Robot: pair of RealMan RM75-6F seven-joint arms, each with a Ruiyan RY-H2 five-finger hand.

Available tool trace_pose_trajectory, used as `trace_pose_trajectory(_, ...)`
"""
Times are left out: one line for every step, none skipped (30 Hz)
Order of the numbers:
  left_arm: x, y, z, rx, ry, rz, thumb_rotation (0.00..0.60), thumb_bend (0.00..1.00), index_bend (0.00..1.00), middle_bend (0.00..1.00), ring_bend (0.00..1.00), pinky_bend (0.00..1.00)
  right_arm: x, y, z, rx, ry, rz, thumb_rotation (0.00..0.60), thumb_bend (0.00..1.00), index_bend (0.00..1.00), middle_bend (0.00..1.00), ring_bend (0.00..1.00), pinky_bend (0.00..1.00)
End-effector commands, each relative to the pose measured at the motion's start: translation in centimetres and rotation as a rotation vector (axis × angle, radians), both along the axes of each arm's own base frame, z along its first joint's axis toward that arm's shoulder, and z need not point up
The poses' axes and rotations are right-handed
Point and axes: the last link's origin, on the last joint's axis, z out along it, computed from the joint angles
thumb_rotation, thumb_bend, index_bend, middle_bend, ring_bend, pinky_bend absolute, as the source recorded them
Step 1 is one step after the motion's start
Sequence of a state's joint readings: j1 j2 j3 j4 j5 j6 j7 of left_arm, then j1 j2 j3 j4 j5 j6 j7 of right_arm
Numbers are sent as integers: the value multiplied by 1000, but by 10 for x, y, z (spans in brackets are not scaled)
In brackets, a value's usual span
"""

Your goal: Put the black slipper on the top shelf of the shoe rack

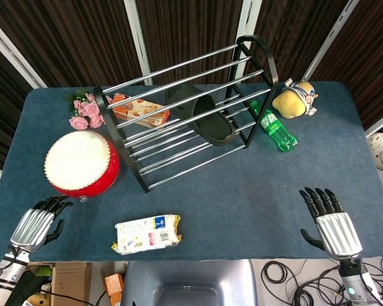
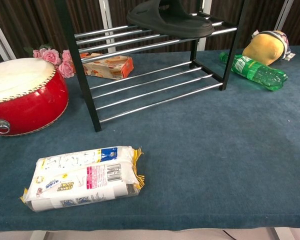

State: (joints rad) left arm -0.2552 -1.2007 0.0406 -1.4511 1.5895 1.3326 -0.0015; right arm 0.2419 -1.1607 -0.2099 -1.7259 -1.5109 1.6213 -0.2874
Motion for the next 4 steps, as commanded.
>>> trace_pose_trajectory(0, 0, 0, 5, 0, 0, 600, 561, 296, 207, 193, 360, -9, -2, 2, -10, 14, -26, 600, 159, 0, 73, 50, 94)
trace_pose_trajectory(0, 0, 0, 7, -1, 0, 600, 560, 296, 207, 193, 360, -9, -2, 1, -6, 13, -27, 600, 159, 0, 73, 50, 94)
trace_pose_trajectory(0, 0, 0, 8, -1, -1, 600, 560, 296, 207, 193, 360, -9, -3, 0, -2, 13, -30, 600, 159, 0, 73, 50, 94)
trace_pose_trajectory(0, 0, 1, 9, -2, -2, 600, 560, 296, 207, 193, 360, -8, -3, 0, 2, 12, -31, 600, 159, 0, 73, 50, 94)
